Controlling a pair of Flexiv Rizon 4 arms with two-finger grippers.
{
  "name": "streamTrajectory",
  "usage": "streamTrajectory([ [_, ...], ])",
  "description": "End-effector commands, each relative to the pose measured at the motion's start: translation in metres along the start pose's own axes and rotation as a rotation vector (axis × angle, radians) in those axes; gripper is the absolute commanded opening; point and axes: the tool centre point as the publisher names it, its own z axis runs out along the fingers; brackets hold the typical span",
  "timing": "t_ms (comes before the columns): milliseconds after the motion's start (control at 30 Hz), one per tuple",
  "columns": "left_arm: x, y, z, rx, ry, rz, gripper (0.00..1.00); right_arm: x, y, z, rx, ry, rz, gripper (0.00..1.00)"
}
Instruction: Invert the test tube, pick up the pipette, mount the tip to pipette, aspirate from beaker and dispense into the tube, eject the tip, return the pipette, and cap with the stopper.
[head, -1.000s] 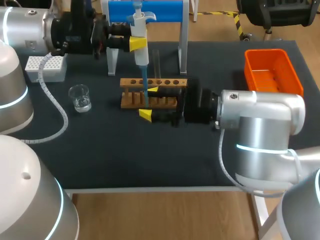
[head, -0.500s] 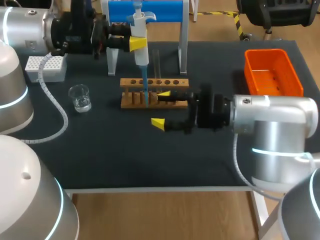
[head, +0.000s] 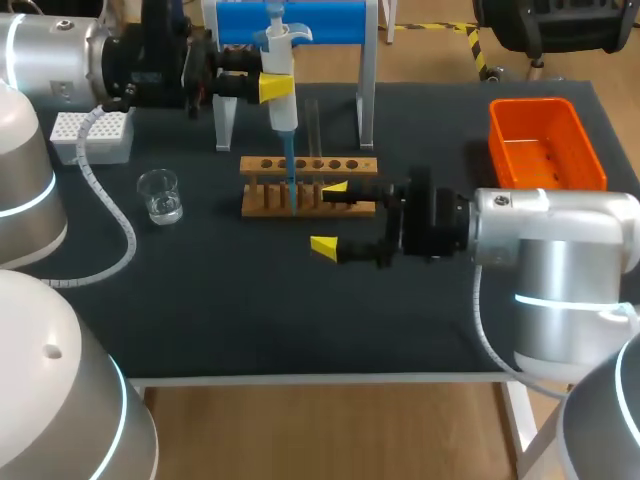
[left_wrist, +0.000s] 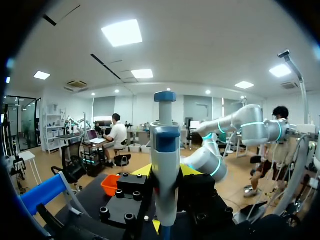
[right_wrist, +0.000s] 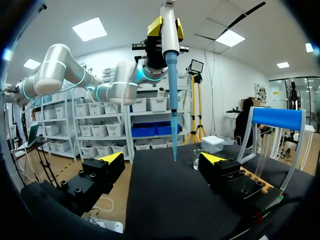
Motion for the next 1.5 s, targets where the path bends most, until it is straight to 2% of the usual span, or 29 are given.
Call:
streamTrajectory([
  [33, 0.000, 0.000, 0.000, 0.000, -0.001, 0.001, 0.00, 0.000, 0.000, -0.003, 0.000, 0.002, -0.001, 1.00],
  [667, 0.000, 0.000, 0.000, 0.000, -0.001, 0.001, 0.00, 0.000, 0.000, -0.003, 0.000, 0.002, -0.001, 1.00],
  [833, -0.006, 0.002, -0.030, -0.017, -0.008, -0.002, 0.00, 0.000, 0.000, -0.003, 0.000, 0.002, -0.001, 1.00],
  [1033, -0.021, 0.010, -0.071, -0.042, -0.012, 0.020, 0.00, 0.000, 0.000, -0.003, 0.000, 0.002, -0.001, 1.00],
  [1500, -0.078, 0.047, -0.161, -0.074, -0.071, 0.083, 0.00, 0.000, 0.000, -0.003, 0.000, 0.002, -0.001, 1.00],
])
